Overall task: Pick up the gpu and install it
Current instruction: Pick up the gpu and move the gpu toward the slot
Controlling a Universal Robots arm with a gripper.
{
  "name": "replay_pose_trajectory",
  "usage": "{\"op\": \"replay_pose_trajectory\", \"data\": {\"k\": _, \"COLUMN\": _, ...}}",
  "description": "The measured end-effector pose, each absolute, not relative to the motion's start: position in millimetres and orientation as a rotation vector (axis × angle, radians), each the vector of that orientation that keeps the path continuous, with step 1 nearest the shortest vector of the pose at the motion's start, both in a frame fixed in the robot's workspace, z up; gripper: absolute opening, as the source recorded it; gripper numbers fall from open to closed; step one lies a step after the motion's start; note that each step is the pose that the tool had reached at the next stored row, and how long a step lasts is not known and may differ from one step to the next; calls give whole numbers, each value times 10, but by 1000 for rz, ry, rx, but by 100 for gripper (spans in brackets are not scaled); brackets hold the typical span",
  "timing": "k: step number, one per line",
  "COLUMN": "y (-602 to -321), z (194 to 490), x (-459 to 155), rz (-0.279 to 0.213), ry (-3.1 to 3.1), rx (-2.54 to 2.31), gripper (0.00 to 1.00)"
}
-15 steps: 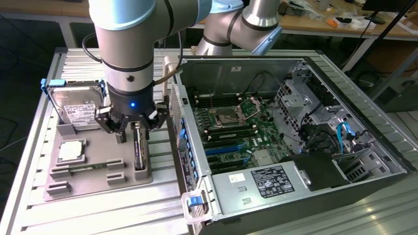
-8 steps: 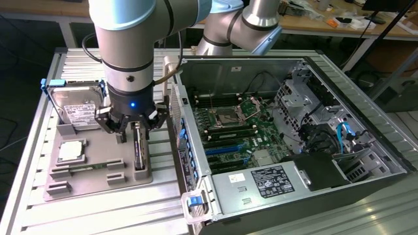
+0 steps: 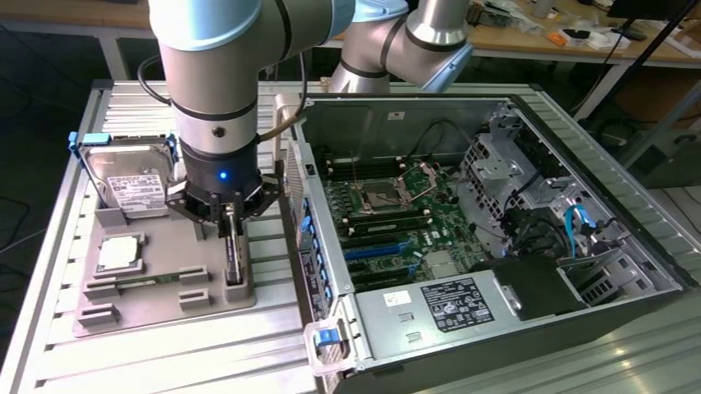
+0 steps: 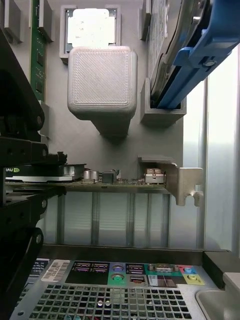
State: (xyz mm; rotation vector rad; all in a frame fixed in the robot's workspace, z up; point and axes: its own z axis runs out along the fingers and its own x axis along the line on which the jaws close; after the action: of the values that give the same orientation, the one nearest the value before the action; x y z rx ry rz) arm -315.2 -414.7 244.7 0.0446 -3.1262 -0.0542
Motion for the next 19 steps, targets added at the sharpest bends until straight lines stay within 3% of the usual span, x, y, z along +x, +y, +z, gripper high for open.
{"op": "replay_pose_trajectory", "data": {"k": 19, "y": -4147, "z": 2699, "x": -3152, "rz": -54, "ry": -3129, "rx": 45, "gripper": 27}}
